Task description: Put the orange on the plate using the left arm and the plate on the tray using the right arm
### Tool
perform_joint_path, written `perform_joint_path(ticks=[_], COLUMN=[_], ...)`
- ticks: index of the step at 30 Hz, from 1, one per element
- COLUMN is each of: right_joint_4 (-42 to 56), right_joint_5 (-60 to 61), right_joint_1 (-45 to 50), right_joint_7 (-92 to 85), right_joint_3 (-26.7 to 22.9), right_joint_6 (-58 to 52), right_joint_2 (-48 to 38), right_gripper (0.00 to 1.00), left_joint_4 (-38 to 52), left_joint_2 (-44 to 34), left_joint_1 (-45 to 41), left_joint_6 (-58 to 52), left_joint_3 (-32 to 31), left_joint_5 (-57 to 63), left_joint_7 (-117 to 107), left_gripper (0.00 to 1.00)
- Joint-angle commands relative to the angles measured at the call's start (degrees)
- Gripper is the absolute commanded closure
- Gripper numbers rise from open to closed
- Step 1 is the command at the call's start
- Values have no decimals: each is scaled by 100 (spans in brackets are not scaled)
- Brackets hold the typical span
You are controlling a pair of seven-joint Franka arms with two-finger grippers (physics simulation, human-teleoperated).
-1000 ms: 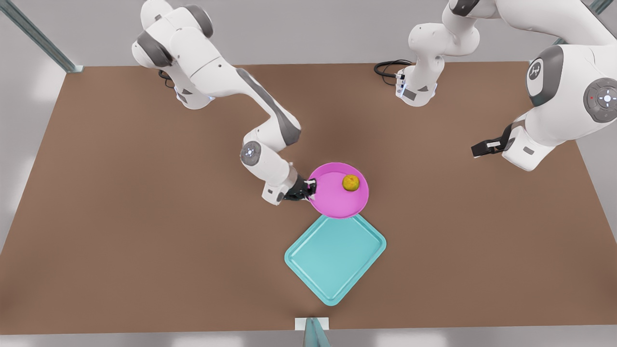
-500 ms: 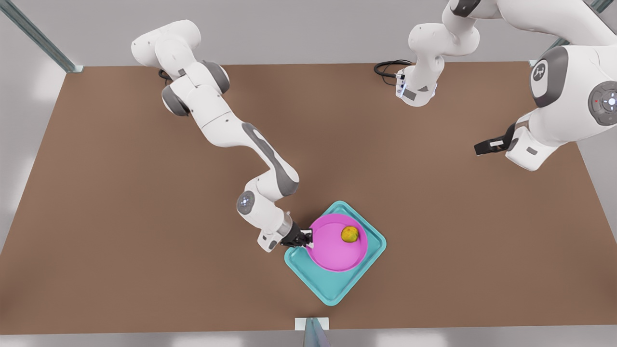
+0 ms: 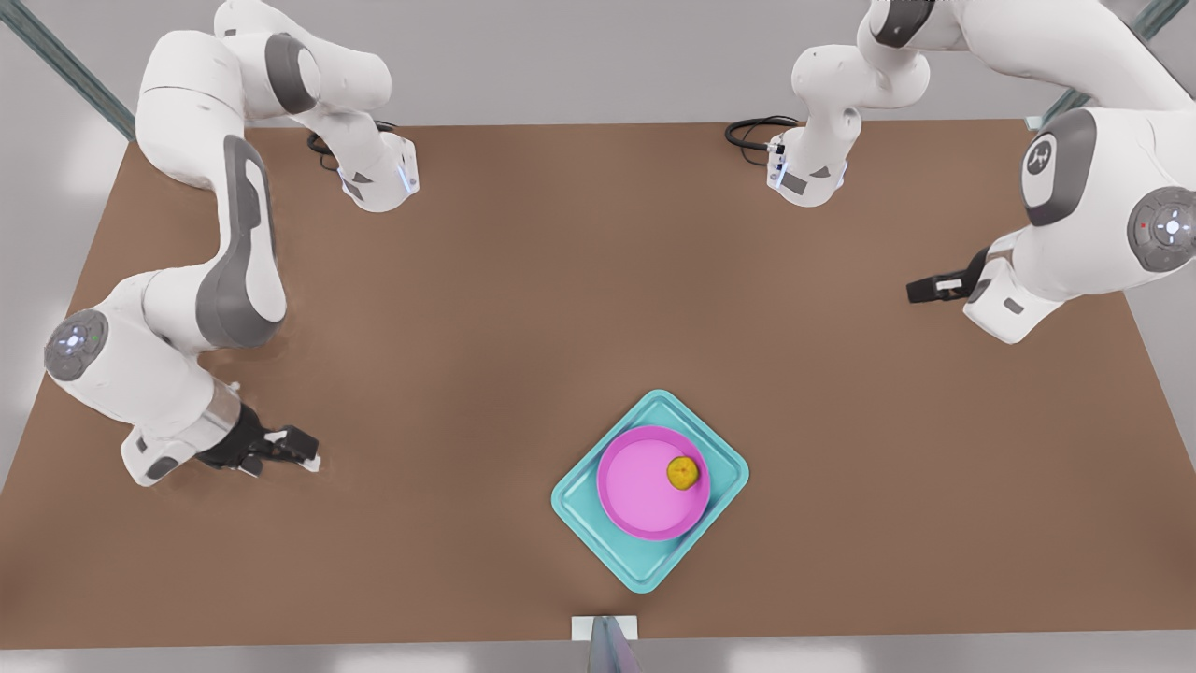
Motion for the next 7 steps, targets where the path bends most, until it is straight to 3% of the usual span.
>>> perform_joint_path(ticks=[1, 4, 7], right_joint_4=[-12, -724, -830], right_joint_5=[-1415, -1319, -1283], right_joint_1=[-73, -73, -73], right_joint_7=[-1794, -1592, -1566], right_joint_3=[-79, -79, -79], right_joint_6=[-3584, -3566, -3513], right_joint_2=[-981, -1728, -1790], right_gripper=[0, 0, 0], left_joint_4=[21, 92, 92], left_joint_2=[11, 19, 11], left_joint_1=[-37, -46, -55], left_joint_6=[-126, -152, -170], left_joint_3=[-10, -10, -10], left_joint_5=[-164, -164, -173], left_joint_7=[450, 423, 397], left_gripper=[0, 0, 0])
